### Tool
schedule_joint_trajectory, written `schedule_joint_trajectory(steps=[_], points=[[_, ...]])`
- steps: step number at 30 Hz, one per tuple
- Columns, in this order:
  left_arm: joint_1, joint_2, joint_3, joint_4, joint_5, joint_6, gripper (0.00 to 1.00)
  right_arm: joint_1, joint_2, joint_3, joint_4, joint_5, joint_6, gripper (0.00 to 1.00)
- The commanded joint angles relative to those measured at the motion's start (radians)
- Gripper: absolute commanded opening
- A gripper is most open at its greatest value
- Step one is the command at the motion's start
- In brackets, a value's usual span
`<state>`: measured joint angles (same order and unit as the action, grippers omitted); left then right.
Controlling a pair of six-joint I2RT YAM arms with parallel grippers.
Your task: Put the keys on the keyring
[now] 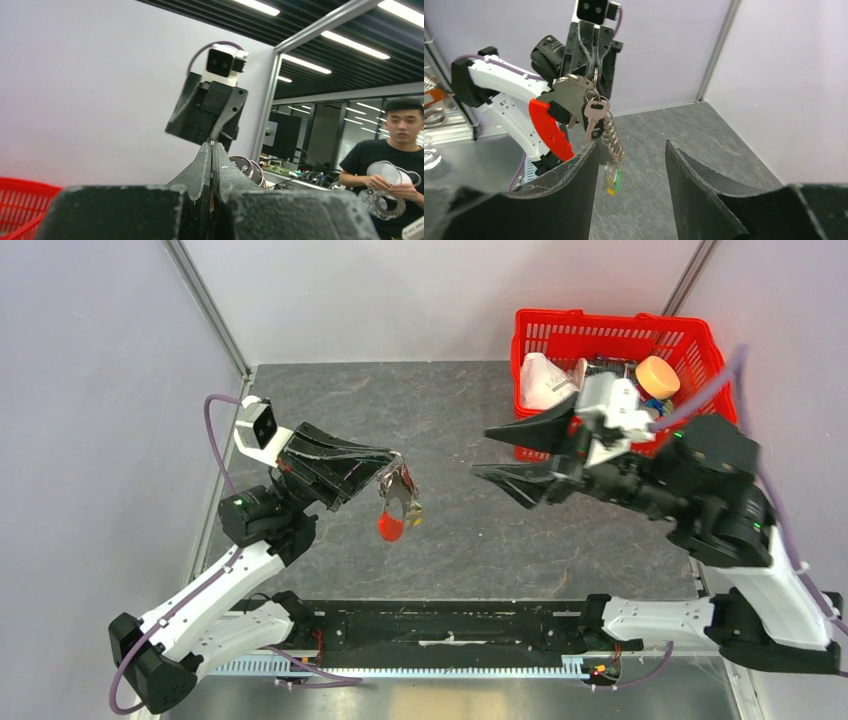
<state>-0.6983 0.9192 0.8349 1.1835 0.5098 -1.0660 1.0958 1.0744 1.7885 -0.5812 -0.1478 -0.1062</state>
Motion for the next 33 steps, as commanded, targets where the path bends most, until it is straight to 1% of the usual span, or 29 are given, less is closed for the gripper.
schedule_joint_trajectory(steps=[1,2,4,6,8,10,16,22,27,28,30,33], points=[[-0.004,-0.032,-0.014,-0.155,-0.087,0.109,0.02,0.004,-0.1,-0.081,-0.01,0.184,0.046,0.59],[-0.004,-0.035,-0.021,-0.18,-0.094,0.122,0.02,0.004,-0.115,-0.107,-0.018,0.225,0.054,0.6],[-0.004,-0.045,-0.036,-0.291,-0.132,0.173,0.02,0.004,-0.148,-0.168,-0.036,0.301,0.072,0.61],[-0.004,-0.054,-0.052,-0.39,-0.168,0.216,0.02,0.004,-0.183,-0.24,-0.039,0.346,0.091,0.63],[-0.004,-0.064,-0.054,-0.499,-0.208,0.263,0.02,0.004,-0.213,-0.306,-0.043,0.367,0.105,0.64],[-0.004,-0.067,-0.051,-0.59,-0.241,0.297,0.02,0.004,-0.236,-0.364,-0.047,0.379,0.16,0.64],[-0.004,-0.079,-0.049,-0.806,-0.309,0.388,0.02,0.003,-0.286,-0.533,-0.05,0.376,0.235,0.68],[-0.003,-0.067,-0.062,-0.986,-0.371,0.435,0.02,0.004,-0.321,-0.599,-0.068,0.401,0.258,0.71],[-0.005,-0.021,-0.041,-1.175,-0.503,0.455,0.02,0.004,-0.338,-0.635,-0.069,0.406,0.273,0.71],[-0.003,0.003,-0.031,-1.24,-0.534,0.462,0.02,0.004,-0.339,-0.642,-0.069,0.404,0.275,0.72],[-0.004,0.055,-0.012,-1.323,-0.573,0.474,0.02,0.004,-0.335,-0.651,-0.07,0.394,0.277,0.73],[-0.004,0.111,-0.042,-1.344,-0.58,0.463,0.02,0.004,-0.327,-0.662,-0.075,0.397,0.276,0.74]])
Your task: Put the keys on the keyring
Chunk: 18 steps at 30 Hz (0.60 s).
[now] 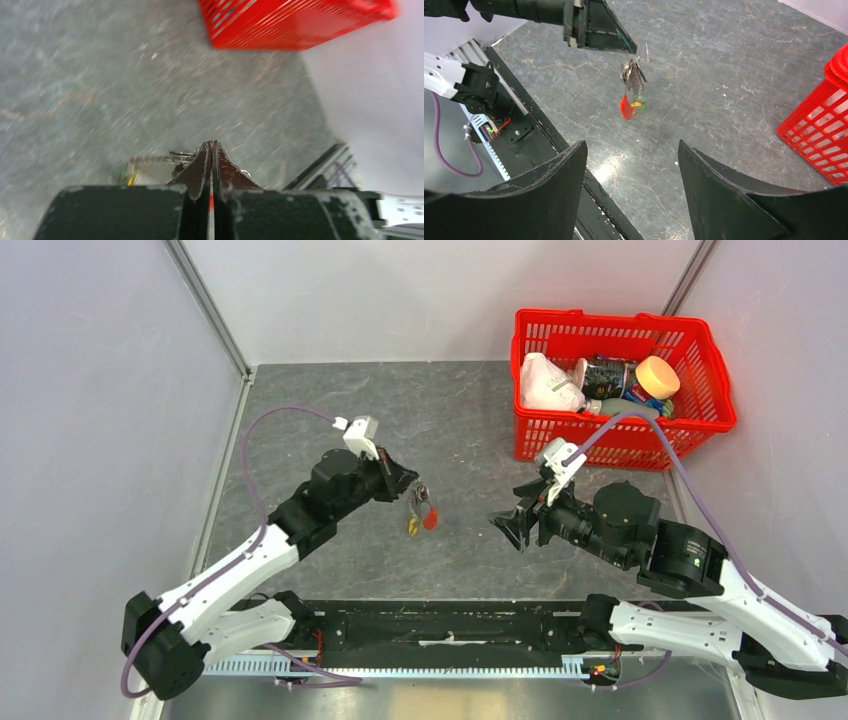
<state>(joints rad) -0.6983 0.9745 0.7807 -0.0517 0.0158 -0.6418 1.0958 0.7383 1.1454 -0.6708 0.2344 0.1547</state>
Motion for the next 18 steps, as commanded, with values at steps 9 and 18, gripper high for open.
schedule_joint_trajectory(steps=[9,18], points=[[-0.004,0.149,-0.06,-0.037,-0.065,0.024,0.02,0.004,-0.013,-0.037,0.002,0.032,0.011,0.8],[-0.006,0.329,-0.072,0.231,0.079,0.014,0.11,0.004,-0.039,-0.059,-0.017,0.028,0.029,0.87]])
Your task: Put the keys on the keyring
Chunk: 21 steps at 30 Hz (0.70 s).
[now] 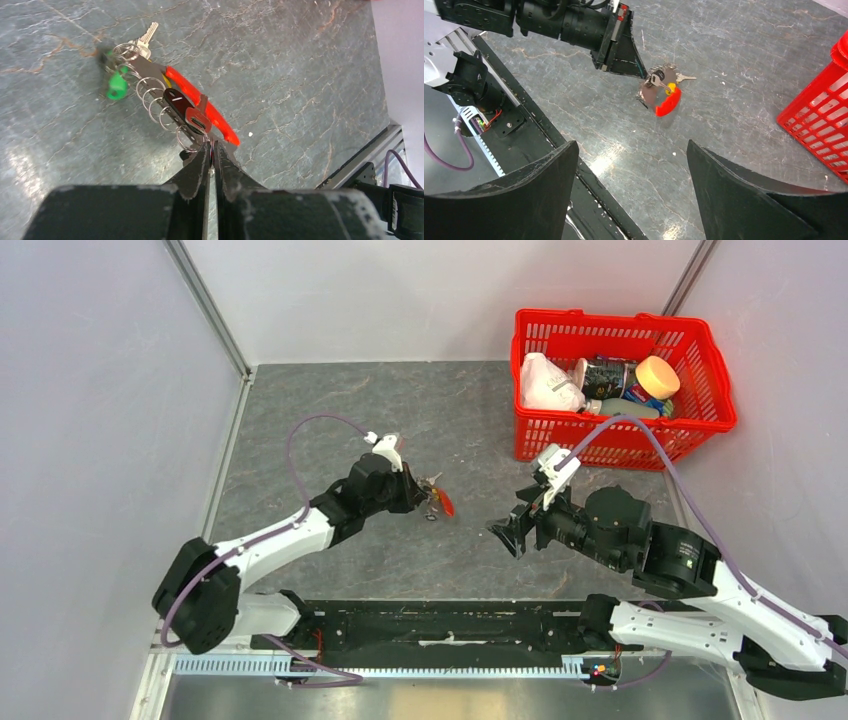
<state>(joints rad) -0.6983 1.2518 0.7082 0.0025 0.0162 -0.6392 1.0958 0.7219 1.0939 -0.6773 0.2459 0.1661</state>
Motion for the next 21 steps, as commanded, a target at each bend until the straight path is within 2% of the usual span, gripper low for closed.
schedule_joint_trajectory(steps=[1,4,6,9,16,21], points=[[-0.006,0.069,0.004,0.194,0.098,0.004,0.13,0.004,-0.028,-0.011,-0.014,0.016,0.018,0.88],[-0.01,0.111,0.006,0.272,0.156,-0.02,0.19,0.004,-0.046,-0.021,-0.019,0.024,0.022,0.93],[-0.014,0.114,0.006,0.308,0.2,-0.034,0.31,0.003,-0.05,-0.023,-0.023,0.032,0.025,0.97],[-0.02,0.079,0.01,0.313,0.236,-0.037,0.47,0.004,-0.045,-0.019,-0.036,0.042,0.031,0.97],[-0.021,-0.123,0.067,0.166,0.267,-0.002,0.8,0.003,-0.001,0.014,-0.04,0.106,0.054,0.97],[-0.021,-0.239,0.158,-0.01,0.262,0.082,0.83,0.004,0.04,0.068,-0.035,0.119,0.05,0.97]])
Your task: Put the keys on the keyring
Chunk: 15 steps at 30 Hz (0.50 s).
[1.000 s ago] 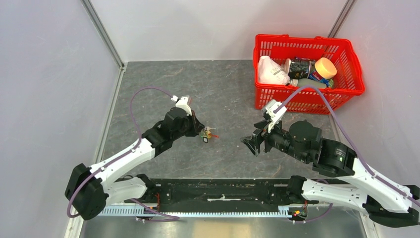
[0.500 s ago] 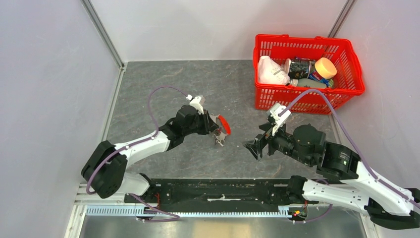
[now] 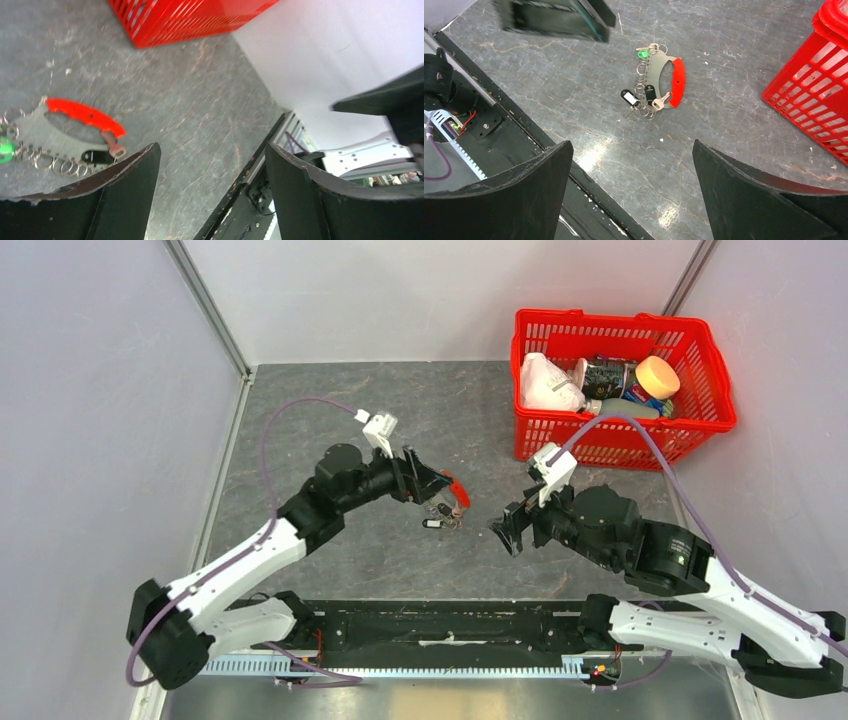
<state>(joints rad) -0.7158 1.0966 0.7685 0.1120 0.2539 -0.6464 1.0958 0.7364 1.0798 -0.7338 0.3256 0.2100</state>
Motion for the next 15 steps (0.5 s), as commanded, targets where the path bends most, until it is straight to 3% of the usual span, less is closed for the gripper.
schedule_joint_trajectory(steps=[1,15], points=[[-0.004,-0.098,0.12,-0.159,0.024,0.114,0.83,0.004,0.037,0.098,0.019,0.038,0.0,0.97],[-0.004,-0.257,0.332,-0.478,-0.08,0.42,0.84,0.004,0.162,0.227,0.029,0.279,0.024,0.97]])
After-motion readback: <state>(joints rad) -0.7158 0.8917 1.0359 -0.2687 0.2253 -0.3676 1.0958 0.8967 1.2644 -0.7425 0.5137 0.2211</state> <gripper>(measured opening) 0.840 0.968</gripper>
